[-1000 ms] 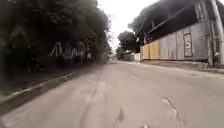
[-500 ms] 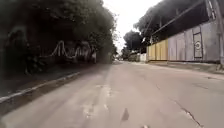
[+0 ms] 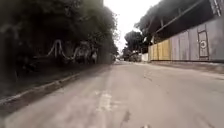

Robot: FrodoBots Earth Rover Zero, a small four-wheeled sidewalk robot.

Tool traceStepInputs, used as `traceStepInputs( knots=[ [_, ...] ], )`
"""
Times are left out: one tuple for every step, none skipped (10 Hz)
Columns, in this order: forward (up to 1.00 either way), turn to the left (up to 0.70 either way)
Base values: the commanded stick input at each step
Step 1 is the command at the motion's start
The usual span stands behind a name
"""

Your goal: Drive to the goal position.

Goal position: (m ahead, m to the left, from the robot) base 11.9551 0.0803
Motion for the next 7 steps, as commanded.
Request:
traceStepInputs(
  knots=[
    [0.85, 0.15],
    [0.85, 0.10],
    [0.85, 0.03],
    [0.85, 0.09],
    [0.85, 0.07],
    [0.85, 0.03],
    [0.85, -0.21]
  ],
)
